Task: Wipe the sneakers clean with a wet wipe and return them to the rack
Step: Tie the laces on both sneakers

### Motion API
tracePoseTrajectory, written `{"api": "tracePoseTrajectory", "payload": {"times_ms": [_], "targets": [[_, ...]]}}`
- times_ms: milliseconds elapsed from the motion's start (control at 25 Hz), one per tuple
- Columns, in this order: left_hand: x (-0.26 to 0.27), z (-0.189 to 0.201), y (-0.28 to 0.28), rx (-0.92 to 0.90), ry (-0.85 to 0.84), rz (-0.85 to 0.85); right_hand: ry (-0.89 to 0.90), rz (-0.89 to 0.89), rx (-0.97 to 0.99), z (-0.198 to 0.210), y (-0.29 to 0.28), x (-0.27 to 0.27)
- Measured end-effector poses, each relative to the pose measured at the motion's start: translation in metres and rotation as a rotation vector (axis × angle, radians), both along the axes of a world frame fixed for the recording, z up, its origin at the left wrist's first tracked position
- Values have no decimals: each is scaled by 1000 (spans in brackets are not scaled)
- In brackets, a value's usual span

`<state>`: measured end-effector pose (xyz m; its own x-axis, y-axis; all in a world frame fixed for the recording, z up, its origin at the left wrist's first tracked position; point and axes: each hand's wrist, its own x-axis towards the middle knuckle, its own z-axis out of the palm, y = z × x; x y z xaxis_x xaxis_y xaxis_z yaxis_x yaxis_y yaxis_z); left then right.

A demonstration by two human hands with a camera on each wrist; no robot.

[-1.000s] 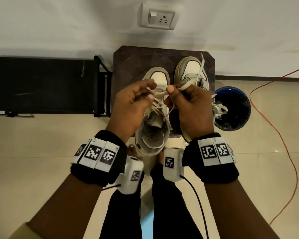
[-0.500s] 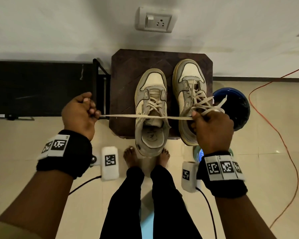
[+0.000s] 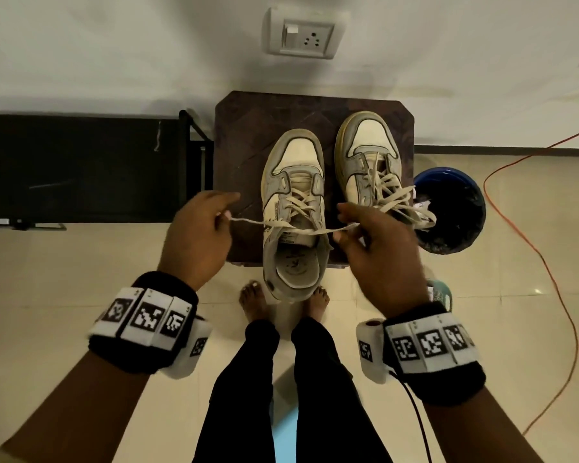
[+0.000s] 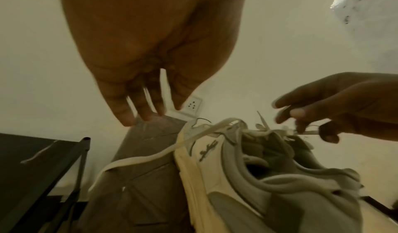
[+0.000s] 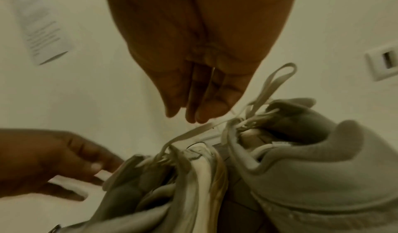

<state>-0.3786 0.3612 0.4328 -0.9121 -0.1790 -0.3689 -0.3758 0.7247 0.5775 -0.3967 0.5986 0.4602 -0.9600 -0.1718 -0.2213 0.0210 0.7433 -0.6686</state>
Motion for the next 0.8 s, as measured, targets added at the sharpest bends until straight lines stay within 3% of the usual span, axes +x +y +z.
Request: {"api": "tracePoseTrajectory", "payload": {"times_ms": [80,200,280,440,640,720,800], "targets": [[-1,5,18,45,55,-218,-107,197,155,-10,-12,-1],[-7,6,30,-132,-11,-442,-128,203,302,-12,-14,-8],[-13,10,29,-229,-29,-457,-99,196,296,-9,-12,-13],[-19,15,26,-255,95,-413,6,166,184,-8,-17,-22],[-17,4,19,-315,32,-454,-161,-5,288,-18,-13,-23],[-19,0,19,-270,-29,-424,-187,-18,242,-22,-11,-23],[-16,0,20,-89,-72,-345,-135,-26,202,-23,-9,-22]]}}
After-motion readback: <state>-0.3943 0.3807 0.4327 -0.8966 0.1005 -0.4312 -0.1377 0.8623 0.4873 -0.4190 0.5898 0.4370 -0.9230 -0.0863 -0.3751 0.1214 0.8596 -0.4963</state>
